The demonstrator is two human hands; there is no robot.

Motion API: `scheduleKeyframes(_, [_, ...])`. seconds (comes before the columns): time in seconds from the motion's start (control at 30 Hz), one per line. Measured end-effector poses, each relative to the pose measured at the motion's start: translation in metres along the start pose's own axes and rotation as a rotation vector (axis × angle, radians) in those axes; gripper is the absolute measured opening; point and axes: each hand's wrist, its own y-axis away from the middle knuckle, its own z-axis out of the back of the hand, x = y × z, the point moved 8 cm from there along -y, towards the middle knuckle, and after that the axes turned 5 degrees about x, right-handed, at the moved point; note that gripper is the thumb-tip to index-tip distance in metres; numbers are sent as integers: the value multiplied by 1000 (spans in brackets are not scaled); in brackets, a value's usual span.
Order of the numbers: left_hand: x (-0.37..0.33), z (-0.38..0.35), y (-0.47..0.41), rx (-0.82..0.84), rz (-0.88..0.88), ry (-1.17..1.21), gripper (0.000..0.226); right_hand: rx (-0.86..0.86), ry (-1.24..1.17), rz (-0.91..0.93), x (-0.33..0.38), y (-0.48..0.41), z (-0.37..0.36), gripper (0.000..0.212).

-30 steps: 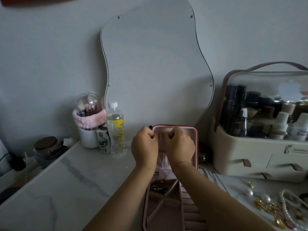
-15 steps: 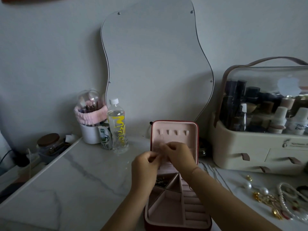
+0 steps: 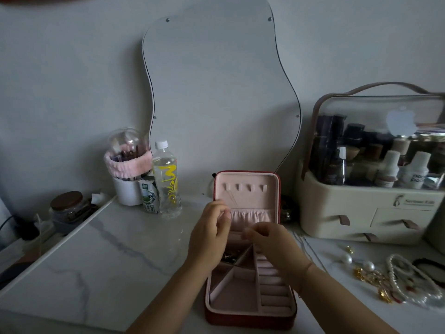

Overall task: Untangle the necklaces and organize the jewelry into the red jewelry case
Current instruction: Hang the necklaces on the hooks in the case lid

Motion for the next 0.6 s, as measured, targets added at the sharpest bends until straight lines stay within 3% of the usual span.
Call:
scheduleKeyframes(0.2, [1, -15, -13, 84, 27, -315, 48, -33, 53, 25, -9, 12, -1, 19])
scheduleKeyframes(0.37, [-2, -20, -12, 133, 58, -422, 60, -77, 114, 51, -9, 17, -2, 15])
scheduleKeyframes(0.5, [3, -25, -16, 179, 115, -505, 32, -83, 143, 62, -10, 17, -2, 16])
scheduleKeyframes(0.6, [4, -24, -15, 147, 123, -520, 27, -65, 63, 58, -9, 14, 0, 18])
